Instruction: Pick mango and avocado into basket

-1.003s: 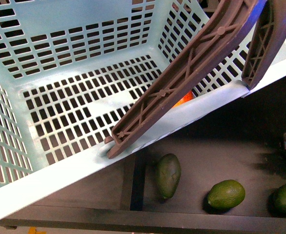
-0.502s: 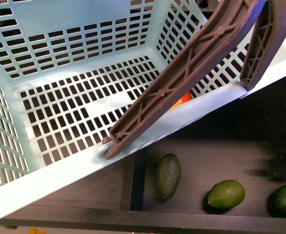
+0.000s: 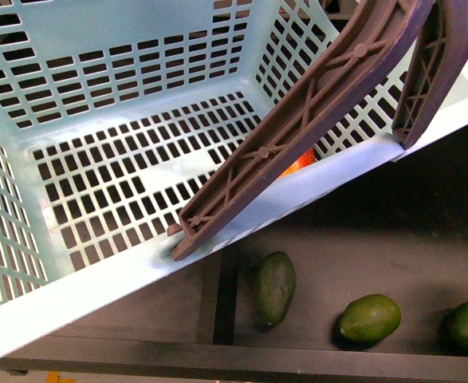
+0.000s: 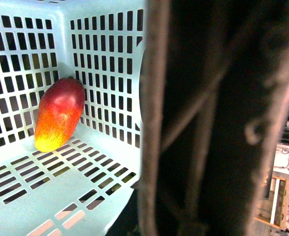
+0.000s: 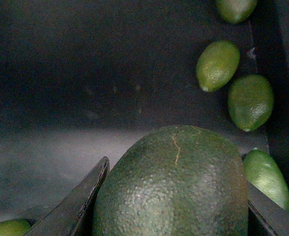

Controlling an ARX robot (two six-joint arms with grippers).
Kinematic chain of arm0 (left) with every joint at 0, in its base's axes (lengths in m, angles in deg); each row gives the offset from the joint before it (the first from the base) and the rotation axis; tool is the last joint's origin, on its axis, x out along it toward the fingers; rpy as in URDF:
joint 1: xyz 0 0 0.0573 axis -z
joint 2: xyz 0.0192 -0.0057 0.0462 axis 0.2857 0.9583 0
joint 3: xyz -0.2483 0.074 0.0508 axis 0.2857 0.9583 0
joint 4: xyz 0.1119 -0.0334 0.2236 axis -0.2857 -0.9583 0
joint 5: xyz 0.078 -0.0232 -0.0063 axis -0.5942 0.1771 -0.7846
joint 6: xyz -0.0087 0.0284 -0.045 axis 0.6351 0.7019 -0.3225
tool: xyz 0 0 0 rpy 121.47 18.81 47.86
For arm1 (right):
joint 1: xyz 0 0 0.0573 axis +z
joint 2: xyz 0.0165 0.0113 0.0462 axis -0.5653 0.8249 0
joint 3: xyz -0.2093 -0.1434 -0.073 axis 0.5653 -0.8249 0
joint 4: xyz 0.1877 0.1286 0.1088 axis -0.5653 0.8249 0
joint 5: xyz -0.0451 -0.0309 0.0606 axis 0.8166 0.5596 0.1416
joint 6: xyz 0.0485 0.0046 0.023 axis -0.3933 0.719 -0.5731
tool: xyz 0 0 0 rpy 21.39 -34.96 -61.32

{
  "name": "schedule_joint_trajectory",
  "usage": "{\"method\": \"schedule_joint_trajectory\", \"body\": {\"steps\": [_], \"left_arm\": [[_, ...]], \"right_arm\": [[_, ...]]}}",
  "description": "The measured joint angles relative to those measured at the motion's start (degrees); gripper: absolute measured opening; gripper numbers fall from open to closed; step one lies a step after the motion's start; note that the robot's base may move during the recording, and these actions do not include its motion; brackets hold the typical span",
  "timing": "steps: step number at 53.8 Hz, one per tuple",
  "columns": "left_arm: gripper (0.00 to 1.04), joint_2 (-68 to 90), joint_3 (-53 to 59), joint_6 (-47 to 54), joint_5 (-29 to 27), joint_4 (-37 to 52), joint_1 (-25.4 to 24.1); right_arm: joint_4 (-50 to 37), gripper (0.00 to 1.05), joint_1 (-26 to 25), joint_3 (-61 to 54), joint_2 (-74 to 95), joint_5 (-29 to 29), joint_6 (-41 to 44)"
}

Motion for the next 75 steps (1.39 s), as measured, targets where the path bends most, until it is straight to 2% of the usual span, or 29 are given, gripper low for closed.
{"method": "schedule_joint_trajectory", "body": {"steps": [9, 20, 32, 47, 59, 67, 69, 75], "left_arm": [[0.04, 0.00, 0.00, 0.00, 0.04, 0.00, 0.00], [0.04, 0.00, 0.00, 0.00, 0.04, 0.00, 0.00], [0.04, 0.00, 0.00, 0.00, -0.13, 0.00, 0.00], [0.04, 0.00, 0.00, -0.02, 0.02, 0.00, 0.00], [0.04, 0.00, 0.00, -0.02, 0.02, 0.00, 0.00], [0.04, 0.00, 0.00, -0.02, -0.02, 0.00, 0.00], [0.04, 0.00, 0.00, 0.00, -0.02, 0.00, 0.00], [0.04, 0.00, 0.00, -0.02, 0.02, 0.00, 0.00]], "right_arm": [[3.41, 0.54, 0.20, -3.41, -13.07, -1.92, -0.24], [6.40, 0.54, 5.62, -3.37, -25.59, -2.43, -2.75], [4.92, 0.54, 19.45, -0.48, -29.97, 1.49, -8.79], [0.28, 0.54, 33.14, 6.62, -23.96, 6.45, -11.78], [-1.81, 0.54, 41.48, 13.16, -15.08, 8.79, -13.94], [-2.10, 0.54, 44.81, 14.99, -11.02, 9.86, -15.63], [-2.10, 0.57, 45.29, 15.02, -10.58, 9.99, -15.80], [-2.36, 0.78, 46.18, 15.08, -10.23, 10.84, -17.11]]}}
